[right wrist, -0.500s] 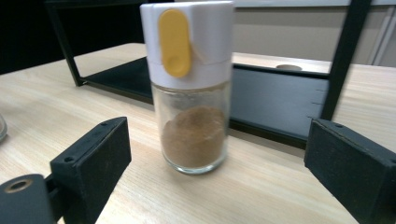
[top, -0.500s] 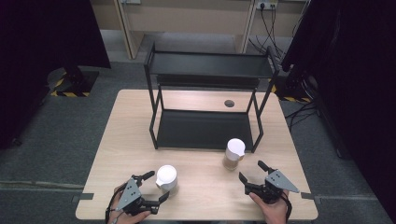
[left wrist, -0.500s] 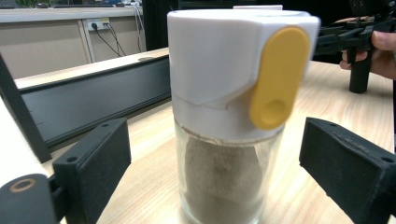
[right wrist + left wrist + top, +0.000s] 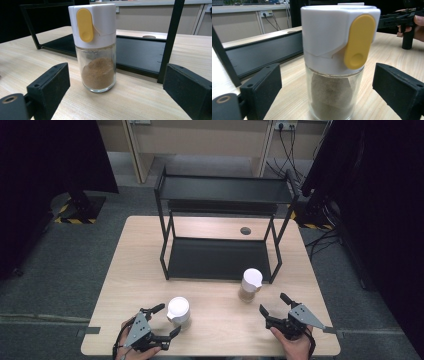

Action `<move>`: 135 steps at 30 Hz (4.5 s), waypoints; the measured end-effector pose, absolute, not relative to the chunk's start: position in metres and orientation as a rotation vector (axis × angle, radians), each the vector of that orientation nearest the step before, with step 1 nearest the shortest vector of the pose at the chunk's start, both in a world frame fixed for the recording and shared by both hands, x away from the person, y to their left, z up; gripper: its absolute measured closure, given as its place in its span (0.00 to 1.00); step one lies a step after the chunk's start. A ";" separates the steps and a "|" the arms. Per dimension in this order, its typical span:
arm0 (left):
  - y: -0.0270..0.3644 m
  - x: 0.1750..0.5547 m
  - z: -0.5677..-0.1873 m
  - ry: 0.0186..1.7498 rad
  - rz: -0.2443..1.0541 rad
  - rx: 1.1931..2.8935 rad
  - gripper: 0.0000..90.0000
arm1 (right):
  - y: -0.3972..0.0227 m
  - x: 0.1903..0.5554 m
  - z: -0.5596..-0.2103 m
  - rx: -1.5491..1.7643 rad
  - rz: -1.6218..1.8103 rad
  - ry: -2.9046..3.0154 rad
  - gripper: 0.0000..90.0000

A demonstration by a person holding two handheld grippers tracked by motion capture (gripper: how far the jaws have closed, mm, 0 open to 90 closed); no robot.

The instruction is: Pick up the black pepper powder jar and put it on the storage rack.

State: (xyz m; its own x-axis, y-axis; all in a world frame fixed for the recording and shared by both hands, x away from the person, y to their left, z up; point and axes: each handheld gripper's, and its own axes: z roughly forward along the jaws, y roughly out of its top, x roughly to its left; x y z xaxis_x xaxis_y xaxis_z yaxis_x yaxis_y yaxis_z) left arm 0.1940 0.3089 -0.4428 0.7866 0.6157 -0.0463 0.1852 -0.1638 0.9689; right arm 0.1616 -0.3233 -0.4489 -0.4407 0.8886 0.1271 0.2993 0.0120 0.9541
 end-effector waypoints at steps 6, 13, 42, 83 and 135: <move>0.298 0.198 -0.444 0.630 0.419 1.707 0.09 | -0.323 0.162 -0.448 1.218 1.440 1.770 0.08; 0.291 0.203 -0.443 0.620 0.420 1.706 0.11 | -0.323 0.162 -0.448 1.217 1.441 1.771 0.08; 0.280 0.203 -0.441 0.661 0.407 1.702 0.34 | -0.327 0.163 -0.450 1.243 1.470 1.756 0.08; 0.249 0.218 -0.391 0.704 0.568 1.605 0.34 | -0.325 0.164 -0.448 1.245 1.458 1.767 0.08; 0.233 0.257 -0.323 0.742 0.727 1.444 0.34 | -0.324 0.164 -0.447 1.243 1.449 1.768 0.08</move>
